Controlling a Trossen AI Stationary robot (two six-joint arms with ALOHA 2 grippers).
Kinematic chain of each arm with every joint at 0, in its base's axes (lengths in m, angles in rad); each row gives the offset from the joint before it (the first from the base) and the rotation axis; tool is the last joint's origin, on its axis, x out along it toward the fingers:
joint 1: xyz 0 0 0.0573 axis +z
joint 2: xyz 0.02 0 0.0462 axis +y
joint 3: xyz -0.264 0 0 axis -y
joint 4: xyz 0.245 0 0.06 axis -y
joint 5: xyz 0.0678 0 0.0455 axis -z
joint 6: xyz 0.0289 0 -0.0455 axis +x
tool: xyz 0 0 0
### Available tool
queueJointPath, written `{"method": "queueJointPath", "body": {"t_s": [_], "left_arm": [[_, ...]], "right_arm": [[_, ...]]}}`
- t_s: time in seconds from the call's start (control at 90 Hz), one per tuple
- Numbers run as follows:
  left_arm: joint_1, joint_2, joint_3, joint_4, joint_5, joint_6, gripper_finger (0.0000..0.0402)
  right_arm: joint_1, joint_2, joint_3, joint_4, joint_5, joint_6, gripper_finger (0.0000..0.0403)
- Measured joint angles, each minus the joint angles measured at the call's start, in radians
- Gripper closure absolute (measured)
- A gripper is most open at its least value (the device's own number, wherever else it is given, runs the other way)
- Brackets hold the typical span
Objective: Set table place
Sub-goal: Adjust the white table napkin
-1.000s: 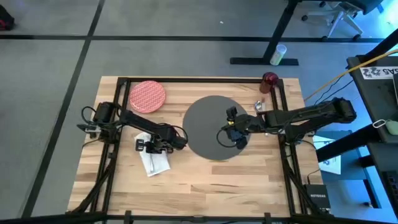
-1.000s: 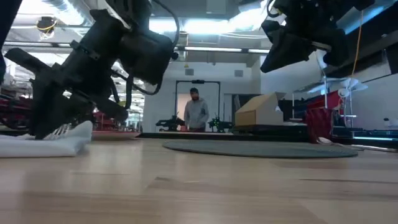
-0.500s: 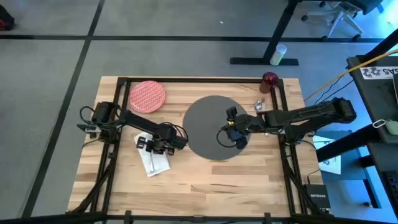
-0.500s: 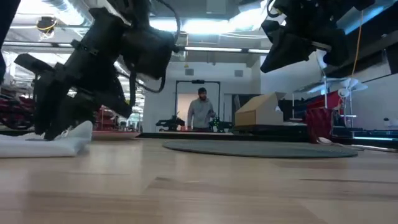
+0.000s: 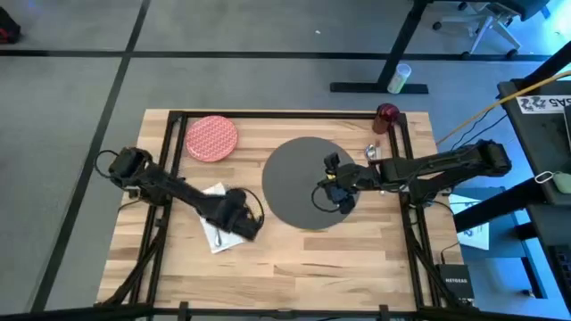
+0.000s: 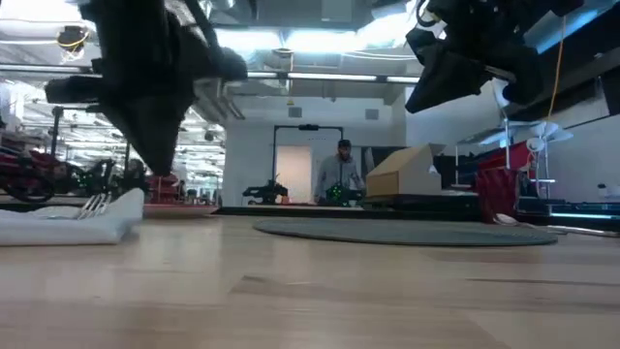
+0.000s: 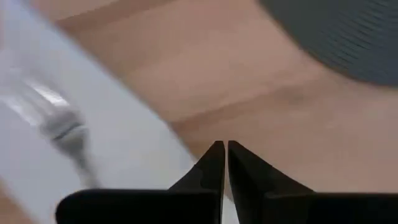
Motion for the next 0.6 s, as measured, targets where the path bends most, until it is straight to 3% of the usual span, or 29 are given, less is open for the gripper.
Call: {"method": "queueJointPath", "body": {"t_s": [0.122, 0.267, 0.378, 0.6], "left_arm": [[-0.005, 0.011, 0.000, 0.041, -0.032, 0.094, 0.0399], [-0.030, 0.009, 0.000, 0.090, -0.280, 0.243, 0.0401], [-0.043, 0.002, 0.000, 0.092, -0.415, 0.336, 0.0401], [-0.071, -0.004, 0.000, 0.071, -0.483, 0.389, 0.0401]], "right_arm": [[0.000, 0.000, 0.000, 0.028, -0.049, 0.004, 0.0402], [0.000, 0.021, 0.001, 0.145, -0.060, 0.000, 0.0402], [0.000, 0.029, 0.001, 0.180, -0.060, 0.000, 0.0402], [0.001, 0.019, 0.001, 0.186, -0.059, 0.003, 0.0402]]}}
